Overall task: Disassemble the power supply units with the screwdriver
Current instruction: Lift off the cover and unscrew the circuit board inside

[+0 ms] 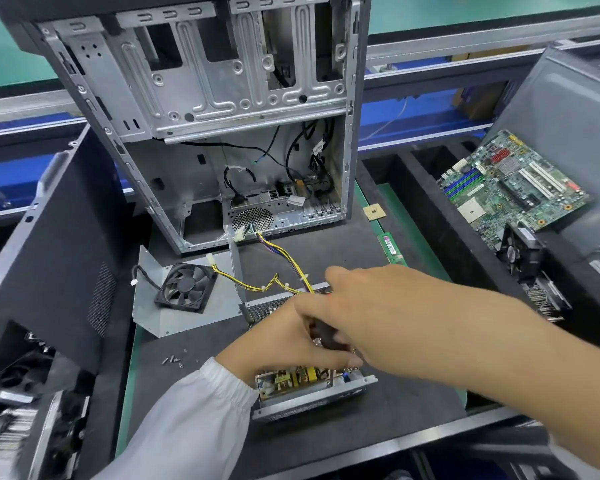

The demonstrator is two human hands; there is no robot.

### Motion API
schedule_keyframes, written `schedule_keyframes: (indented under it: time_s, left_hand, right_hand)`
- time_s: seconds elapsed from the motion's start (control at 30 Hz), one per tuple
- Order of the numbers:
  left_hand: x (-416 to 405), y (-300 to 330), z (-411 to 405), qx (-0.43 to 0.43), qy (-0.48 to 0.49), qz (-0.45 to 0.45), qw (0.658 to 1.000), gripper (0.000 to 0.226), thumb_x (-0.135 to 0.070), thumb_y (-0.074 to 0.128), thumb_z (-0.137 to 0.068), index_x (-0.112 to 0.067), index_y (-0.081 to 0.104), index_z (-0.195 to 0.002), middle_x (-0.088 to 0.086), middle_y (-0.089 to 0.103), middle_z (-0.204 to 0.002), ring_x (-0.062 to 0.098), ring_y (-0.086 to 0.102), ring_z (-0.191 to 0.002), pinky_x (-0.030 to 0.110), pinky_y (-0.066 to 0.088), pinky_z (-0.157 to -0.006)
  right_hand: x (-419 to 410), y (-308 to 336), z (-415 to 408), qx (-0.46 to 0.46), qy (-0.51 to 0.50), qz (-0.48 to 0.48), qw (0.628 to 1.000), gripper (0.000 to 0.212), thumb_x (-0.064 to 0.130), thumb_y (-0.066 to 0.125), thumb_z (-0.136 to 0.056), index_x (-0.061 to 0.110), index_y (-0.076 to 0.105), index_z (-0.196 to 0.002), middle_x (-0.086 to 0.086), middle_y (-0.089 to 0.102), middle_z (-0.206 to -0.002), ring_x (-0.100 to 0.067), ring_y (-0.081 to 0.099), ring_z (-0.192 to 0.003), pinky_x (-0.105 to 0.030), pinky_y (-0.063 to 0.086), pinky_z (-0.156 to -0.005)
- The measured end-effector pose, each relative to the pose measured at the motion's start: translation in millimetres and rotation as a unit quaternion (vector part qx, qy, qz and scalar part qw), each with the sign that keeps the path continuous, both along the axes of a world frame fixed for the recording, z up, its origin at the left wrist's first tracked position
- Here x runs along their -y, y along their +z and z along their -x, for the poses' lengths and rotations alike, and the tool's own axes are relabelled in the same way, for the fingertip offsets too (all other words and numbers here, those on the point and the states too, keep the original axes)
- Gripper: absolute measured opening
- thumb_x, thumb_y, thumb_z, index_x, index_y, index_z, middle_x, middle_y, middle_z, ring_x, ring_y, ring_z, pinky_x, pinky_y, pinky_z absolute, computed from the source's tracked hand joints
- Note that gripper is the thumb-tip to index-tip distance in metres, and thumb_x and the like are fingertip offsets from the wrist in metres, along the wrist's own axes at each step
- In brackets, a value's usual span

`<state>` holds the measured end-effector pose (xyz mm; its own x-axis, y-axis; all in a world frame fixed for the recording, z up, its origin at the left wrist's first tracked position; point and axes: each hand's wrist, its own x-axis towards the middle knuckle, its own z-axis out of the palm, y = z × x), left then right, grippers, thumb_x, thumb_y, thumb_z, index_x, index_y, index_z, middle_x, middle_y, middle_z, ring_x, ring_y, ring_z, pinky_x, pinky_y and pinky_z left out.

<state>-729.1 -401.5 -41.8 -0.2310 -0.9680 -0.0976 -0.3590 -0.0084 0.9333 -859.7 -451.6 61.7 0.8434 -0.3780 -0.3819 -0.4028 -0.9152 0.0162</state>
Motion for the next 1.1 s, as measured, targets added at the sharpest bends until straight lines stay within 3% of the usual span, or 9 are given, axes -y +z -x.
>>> schedule_keyframes:
  time_s: [0.1, 0.23, 0.4, 0.5, 0.63, 0.73, 0.87, 0.97, 1.1]
  left_hand:
    - [-1.4, -2.7, 1.7, 0.005, 0.007, 0.014, 1.000, 0.020, -0.038, 0.069, -0.065, -0.036, 0.066, -0.085, -0.030, 0.060, -0.071, -0.022, 0.054, -0.077, 0.000, 0.041, -0.067]
    - [1.3, -12.9, 0.9, 0.007, 0.016, -0.001, 1.000, 0.027, -0.037, 0.076, -0.072, -0.021, 0.060, -0.088, -0.032, 0.066, -0.079, -0.026, 0.052, -0.076, -0.001, 0.043, -0.071]
    - [0.3, 3.7, 7.6, -0.002, -0.002, -0.008, 1.000, 0.016, -0.040, 0.070, -0.069, -0.039, 0.062, -0.084, -0.043, 0.059, -0.078, -0.024, 0.054, -0.076, -0.004, 0.037, -0.065]
    - [1.5, 2.2, 1.6, 0.019, -0.001, 0.029, 0.999, 0.028, -0.046, 0.068, -0.062, -0.064, 0.058, -0.082, -0.043, 0.059, -0.077, -0.023, 0.055, -0.074, -0.003, 0.039, -0.061]
    - [6.5, -6.4, 0.4, 0.013, 0.006, 0.036, 0.999, 0.017, -0.043, 0.070, -0.063, -0.033, 0.058, -0.070, -0.019, 0.059, -0.059, -0.006, 0.053, -0.058, 0.013, 0.040, -0.049]
    - [7.6, -5.6, 4.4, 0.012, 0.002, 0.019, 1.000, 0.017, -0.043, 0.070, -0.067, -0.029, 0.060, -0.069, -0.008, 0.058, -0.057, 0.002, 0.051, -0.061, 0.032, 0.045, -0.051]
    - [5.4, 2.7, 0.9, -0.007, 0.016, 0.017, 1.000, 0.026, -0.032, 0.073, -0.062, -0.054, 0.065, -0.073, -0.035, 0.061, -0.064, -0.018, 0.056, -0.064, 0.000, 0.041, -0.056]
    - [6.4, -1.6, -4.3, -0.001, 0.019, 0.016, 1.000, 0.023, -0.015, 0.077, -0.062, -0.031, 0.064, -0.074, -0.030, 0.063, -0.066, -0.014, 0.058, -0.065, 0.002, 0.041, -0.058]
    - [7.7, -3.3, -3.2, -0.014, 0.030, 0.027, 0.999, 0.057, -0.037, 0.073, -0.062, 0.012, 0.058, -0.087, 0.027, 0.063, -0.078, 0.013, 0.047, -0.070, 0.024, 0.040, -0.059]
  right_hand:
    - [0.1, 8.8, 5.7, 0.021, 0.019, -0.076, 0.997, 0.036, 0.031, 0.057, -0.091, 0.033, 0.036, -0.120, 0.002, 0.028, -0.098, -0.020, 0.042, -0.071, -0.030, 0.031, -0.052]
    - [-1.5, 9.3, -7.2, 0.044, -0.040, 0.048, 0.997, 0.052, 0.069, 0.039, -0.086, 0.018, 0.039, -0.096, -0.007, 0.038, -0.077, -0.023, 0.035, -0.066, -0.030, 0.025, -0.047]
    - [1.5, -1.3, -4.7, 0.029, 0.000, 0.047, 0.998, 0.019, 0.031, 0.050, -0.096, 0.021, 0.047, -0.112, -0.002, 0.040, -0.085, -0.023, 0.047, -0.079, -0.027, 0.016, -0.045]
    - [4.9, 5.8, 5.1, 0.038, 0.032, -0.046, 0.998, 0.033, 0.022, 0.055, -0.090, 0.031, 0.037, -0.117, -0.001, 0.031, -0.101, -0.019, 0.036, -0.083, -0.025, 0.020, -0.047]
    - [5.4, 5.8, 0.5, 0.067, -0.013, 0.035, 0.997, 0.050, 0.066, 0.051, -0.084, 0.022, 0.037, -0.106, 0.000, 0.031, -0.077, -0.021, 0.046, -0.065, -0.028, 0.018, -0.045]
    - [4.7, -3.4, -6.3, 0.052, 0.001, 0.095, 0.994, 0.030, 0.049, 0.052, -0.093, 0.021, 0.041, -0.093, 0.002, 0.036, -0.070, -0.024, 0.056, -0.069, -0.028, 0.016, -0.043]
    - [10.1, -5.1, 6.3, 0.056, 0.018, -0.032, 0.998, 0.026, 0.022, 0.054, -0.092, 0.030, 0.033, -0.104, 0.001, 0.030, -0.085, -0.022, 0.044, -0.083, -0.028, 0.029, -0.049]
    - [10.1, 4.6, 11.3, 0.074, 0.021, -0.100, 0.992, 0.038, 0.048, 0.060, -0.087, 0.034, 0.032, -0.109, 0.003, 0.034, -0.098, -0.017, 0.040, -0.080, -0.030, 0.038, -0.057]
    - [8.2, 0.6, -2.9, 0.073, -0.026, 0.039, 0.996, 0.044, 0.064, 0.041, -0.090, 0.021, 0.031, -0.090, 0.003, 0.027, -0.067, -0.020, 0.040, -0.059, -0.027, 0.018, -0.044]
